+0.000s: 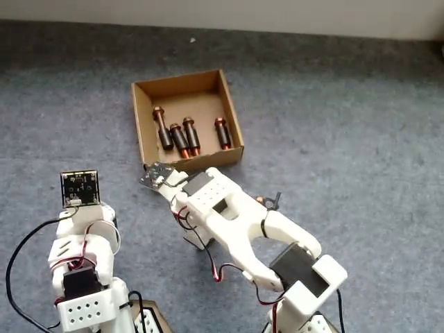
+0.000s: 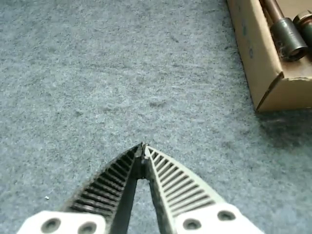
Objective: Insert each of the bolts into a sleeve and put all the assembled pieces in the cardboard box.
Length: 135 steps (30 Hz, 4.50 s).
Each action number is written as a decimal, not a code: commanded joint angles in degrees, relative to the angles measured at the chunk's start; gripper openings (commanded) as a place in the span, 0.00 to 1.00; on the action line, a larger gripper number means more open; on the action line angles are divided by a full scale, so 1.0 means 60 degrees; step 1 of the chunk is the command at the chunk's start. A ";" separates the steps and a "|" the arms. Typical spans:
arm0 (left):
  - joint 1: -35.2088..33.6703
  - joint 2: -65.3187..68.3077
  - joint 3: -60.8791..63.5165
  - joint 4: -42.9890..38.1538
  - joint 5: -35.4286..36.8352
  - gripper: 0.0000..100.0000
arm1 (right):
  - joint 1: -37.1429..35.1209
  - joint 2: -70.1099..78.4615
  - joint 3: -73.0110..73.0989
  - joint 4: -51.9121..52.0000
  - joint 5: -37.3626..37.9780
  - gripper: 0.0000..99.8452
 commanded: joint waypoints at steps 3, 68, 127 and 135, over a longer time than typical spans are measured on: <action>-0.0037 -0.0037 0.0227 -0.0161 -0.0015 0.02 | 0.0081 -0.0154 -0.0579 0.1092 -0.0703 0.00; 0.9590 1.7062 -1.3458 0.1700 0.3106 0.21 | 0.9311 -0.9077 0.7216 -0.8271 -0.6681 0.00; 0.6469 0.4271 -0.6557 -0.1495 0.3385 0.00 | 0.1736 -1.7399 1.0645 -0.4579 -0.2418 0.00; 0.7216 0.1678 -0.5385 -0.1495 0.3399 0.00 | 0.0872 -1.8835 1.1802 -0.5311 -0.2168 0.00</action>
